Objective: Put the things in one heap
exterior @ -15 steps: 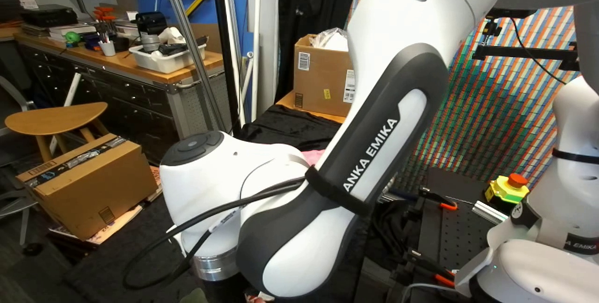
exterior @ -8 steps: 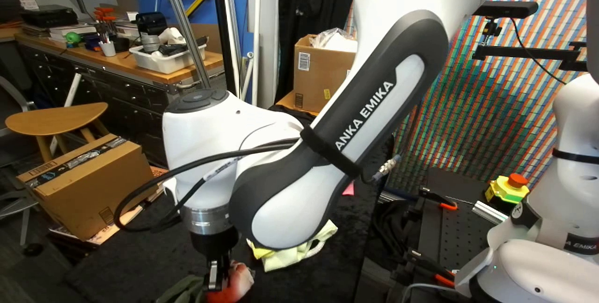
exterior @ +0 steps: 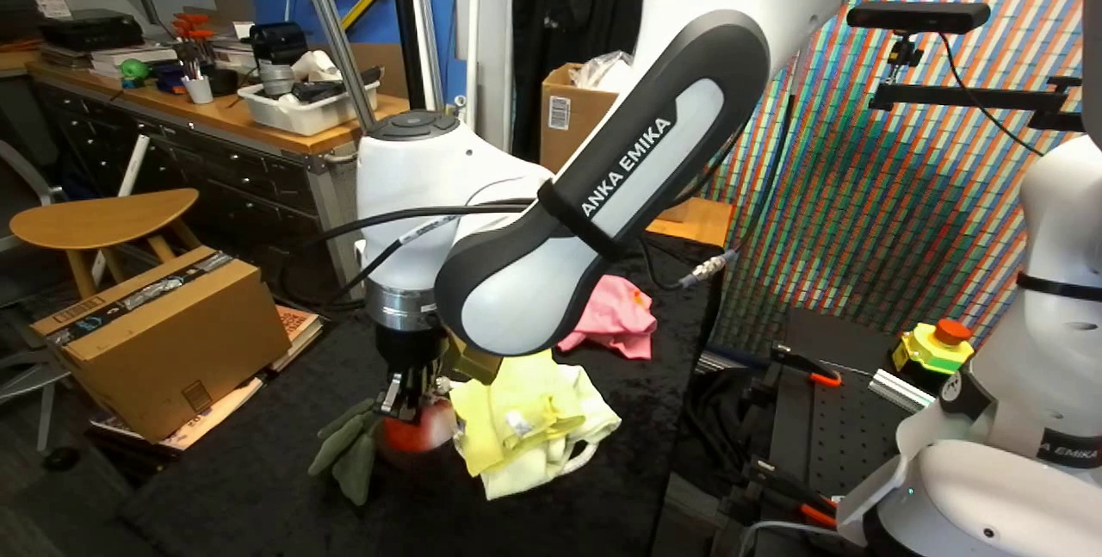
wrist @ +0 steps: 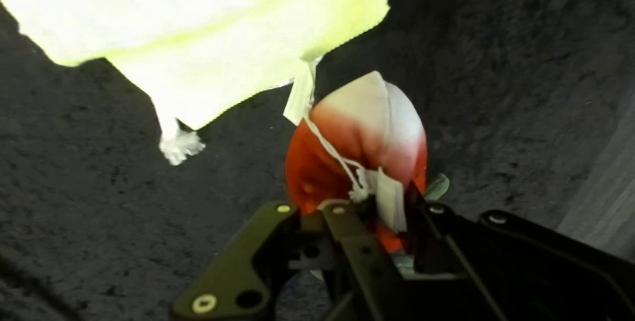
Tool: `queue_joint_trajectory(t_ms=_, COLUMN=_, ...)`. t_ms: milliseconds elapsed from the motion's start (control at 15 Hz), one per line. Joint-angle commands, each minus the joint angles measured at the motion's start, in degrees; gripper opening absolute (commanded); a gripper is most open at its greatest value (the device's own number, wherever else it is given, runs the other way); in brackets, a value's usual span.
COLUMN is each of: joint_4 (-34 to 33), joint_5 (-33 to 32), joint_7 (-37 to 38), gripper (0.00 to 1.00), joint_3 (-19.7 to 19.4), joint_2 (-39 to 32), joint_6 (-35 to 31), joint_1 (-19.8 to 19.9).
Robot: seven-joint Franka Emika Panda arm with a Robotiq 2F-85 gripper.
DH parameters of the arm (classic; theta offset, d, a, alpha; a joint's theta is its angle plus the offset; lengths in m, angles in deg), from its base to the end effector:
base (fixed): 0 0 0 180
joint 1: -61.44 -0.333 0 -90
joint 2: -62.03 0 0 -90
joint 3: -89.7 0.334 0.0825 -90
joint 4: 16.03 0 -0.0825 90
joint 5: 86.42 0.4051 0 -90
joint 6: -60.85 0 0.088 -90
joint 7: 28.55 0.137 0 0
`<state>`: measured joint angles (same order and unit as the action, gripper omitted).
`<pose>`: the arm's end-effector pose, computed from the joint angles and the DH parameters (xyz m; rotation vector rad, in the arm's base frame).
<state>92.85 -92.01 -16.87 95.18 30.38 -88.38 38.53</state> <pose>0.5945 0.3190 0.1932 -3.0386 -0.5429 -0.2300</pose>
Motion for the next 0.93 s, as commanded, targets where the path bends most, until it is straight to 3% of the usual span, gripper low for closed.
queue_joint_trajectory(t_ms=0, joint_4=3.3, joint_5=-1.7, joint_7=7.2, gripper=0.07, joint_3=-3.9, joint_2=1.7, joint_6=-4.3, joint_1=-0.6)
queue_joint_trajectory(t_ms=333, joint_4=5.2, joint_5=-0.7, joint_7=13.1, gripper=0.07, joint_3=-7.7, joint_2=0.7, joint_6=-6.2, joint_1=0.2)
queue_joint_trajectory(t_ms=600, joint_4=6.9, joint_5=1.9, joint_7=14.0, gripper=0.07, joint_3=-7.6, joint_2=-0.4, joint_6=-6.2, joint_1=3.0)
queue_joint_trajectory(t_ms=867, joint_4=7.1, joint_5=2.2, joint_7=15.3, gripper=0.07, joint_3=-8.4, joint_2=-2.9, joint_6=-6.3, joint_1=3.1)
